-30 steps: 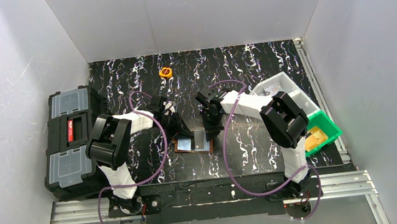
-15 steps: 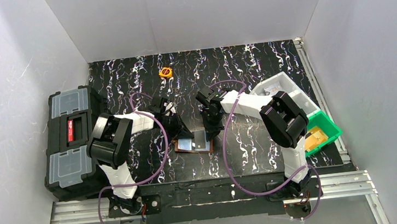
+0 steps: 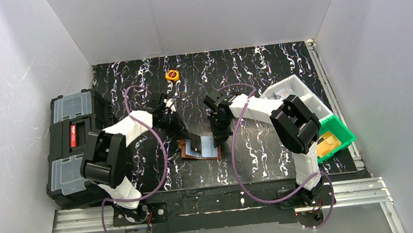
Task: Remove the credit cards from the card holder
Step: Remove the credit card from the card holder, then place the credit card in the storage box.
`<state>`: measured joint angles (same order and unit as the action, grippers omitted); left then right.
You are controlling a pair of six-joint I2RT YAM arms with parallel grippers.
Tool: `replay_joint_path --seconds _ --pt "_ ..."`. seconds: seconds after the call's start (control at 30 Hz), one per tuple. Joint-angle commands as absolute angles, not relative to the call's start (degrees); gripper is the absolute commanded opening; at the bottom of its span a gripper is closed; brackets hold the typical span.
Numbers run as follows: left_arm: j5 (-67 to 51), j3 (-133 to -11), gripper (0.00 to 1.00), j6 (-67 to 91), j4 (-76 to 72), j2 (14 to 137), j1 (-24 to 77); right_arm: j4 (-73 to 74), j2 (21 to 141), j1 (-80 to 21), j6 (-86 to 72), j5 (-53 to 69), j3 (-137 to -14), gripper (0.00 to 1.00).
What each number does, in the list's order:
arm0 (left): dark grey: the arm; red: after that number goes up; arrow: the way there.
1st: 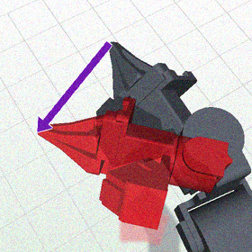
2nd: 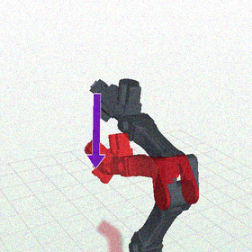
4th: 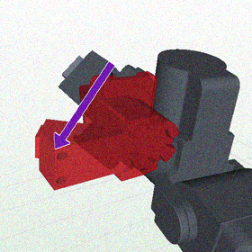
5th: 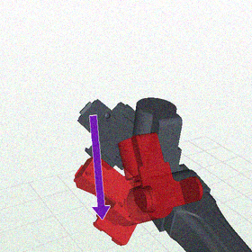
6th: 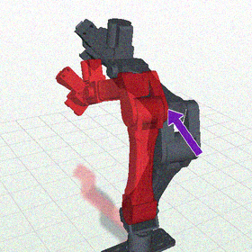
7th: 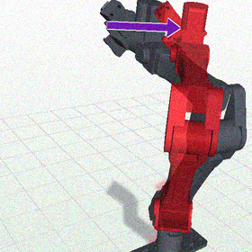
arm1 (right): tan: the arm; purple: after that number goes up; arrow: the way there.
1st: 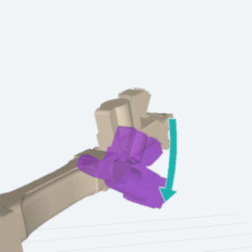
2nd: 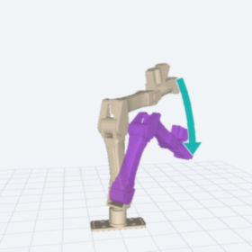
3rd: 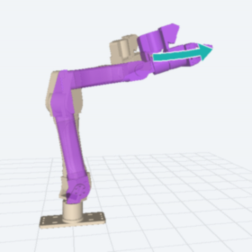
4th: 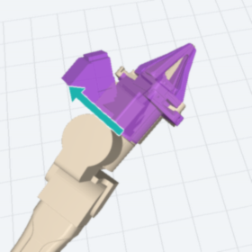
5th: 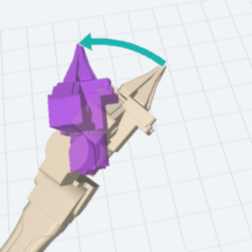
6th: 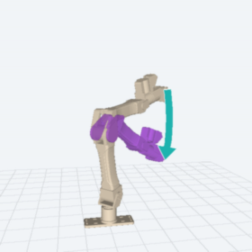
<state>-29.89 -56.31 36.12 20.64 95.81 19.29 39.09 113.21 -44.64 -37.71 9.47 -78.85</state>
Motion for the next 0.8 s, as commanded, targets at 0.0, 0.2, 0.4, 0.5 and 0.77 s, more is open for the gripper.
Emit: replay_joint_path --seconds 0.0,0.2,0.4,0.5,0.77 --pt "-26.0 -59.1 0.0 33.3 26.4 91.5 18.4 40.6 117.8 -45.3 -36.0 2.5 -75.3 0.17" --pt "-27.3 -61.3 0.0 33.2 27.9 89.5 17.5 42.2 114.3 -45.1 -35.3 2.8 -77.7 0.28" --pt "-32.8 -62.5 0.0 35.8 25.6 88.3 16.0 44.0 107.2 -43.8 -34.5 3.9 -82.2 0.57" --pt "-37.0 -61.9 0.0 39.0 22.0 87.8 15.2 41.5 103.3 -41.9 -34.9 8.1 -82.1 0.7" --pt "-47.1 -59.4 0.0 50.2 7.6 87.0 14.2 22.8 92.0 -34.9 -43.0 27.6 -70.9 0.88"
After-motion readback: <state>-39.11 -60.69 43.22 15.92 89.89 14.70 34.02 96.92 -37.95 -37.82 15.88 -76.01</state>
